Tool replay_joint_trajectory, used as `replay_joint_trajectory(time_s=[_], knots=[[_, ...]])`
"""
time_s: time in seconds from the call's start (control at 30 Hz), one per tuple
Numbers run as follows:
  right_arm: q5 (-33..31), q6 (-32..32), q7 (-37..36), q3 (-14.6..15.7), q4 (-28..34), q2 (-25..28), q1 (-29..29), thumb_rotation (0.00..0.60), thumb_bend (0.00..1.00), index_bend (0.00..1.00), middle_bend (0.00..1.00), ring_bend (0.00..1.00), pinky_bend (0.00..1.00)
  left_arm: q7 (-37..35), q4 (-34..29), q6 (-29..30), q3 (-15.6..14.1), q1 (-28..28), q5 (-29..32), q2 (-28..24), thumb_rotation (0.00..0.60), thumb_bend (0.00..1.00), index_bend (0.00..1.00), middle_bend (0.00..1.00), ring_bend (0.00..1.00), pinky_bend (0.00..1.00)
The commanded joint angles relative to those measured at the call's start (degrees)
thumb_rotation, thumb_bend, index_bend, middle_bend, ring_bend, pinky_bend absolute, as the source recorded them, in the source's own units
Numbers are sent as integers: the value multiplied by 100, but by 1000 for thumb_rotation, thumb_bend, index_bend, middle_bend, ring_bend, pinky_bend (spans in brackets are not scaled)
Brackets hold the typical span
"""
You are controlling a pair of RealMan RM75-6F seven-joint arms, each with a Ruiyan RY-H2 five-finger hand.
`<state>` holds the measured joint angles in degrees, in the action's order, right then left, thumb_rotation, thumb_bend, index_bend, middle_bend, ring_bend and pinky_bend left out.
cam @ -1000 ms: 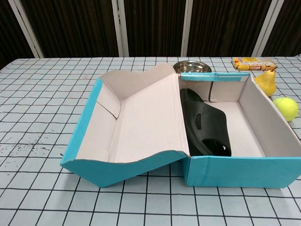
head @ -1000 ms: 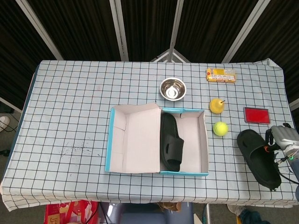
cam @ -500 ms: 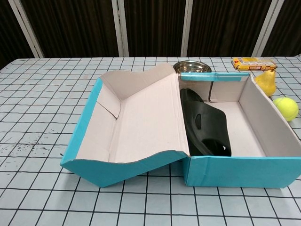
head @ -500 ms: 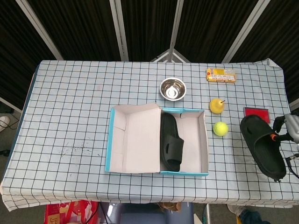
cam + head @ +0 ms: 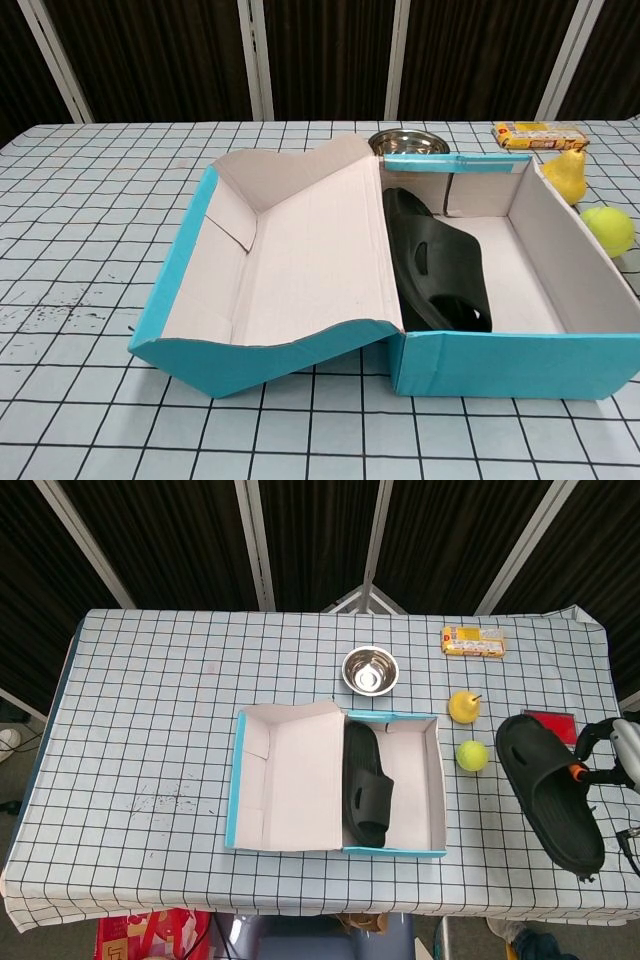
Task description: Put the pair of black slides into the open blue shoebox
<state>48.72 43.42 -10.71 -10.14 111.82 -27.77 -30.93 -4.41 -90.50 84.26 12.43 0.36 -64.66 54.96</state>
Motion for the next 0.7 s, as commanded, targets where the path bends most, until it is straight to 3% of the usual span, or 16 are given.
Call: replay_joint_trajectory(time_s=[0.03,0.33,0.7], knots=[[-121,-23,-55,-200,414,150,-85,600,508,634,572,226,0,-154,30,9,-3,34,-61,-38,600,813,171,45,0,49],[-882,-103,512,-388,833,-322,-738,600,514,634,572,226,0,-410,100,-44,-8,55,-110,-79,600,813,171,45,0,49],[-1978,32,1243,-252,469,-1508,-1586,600,517,634,572,226,0,-471,196,-115,6,47,-46,-72,600,813,171,45,0,49]])
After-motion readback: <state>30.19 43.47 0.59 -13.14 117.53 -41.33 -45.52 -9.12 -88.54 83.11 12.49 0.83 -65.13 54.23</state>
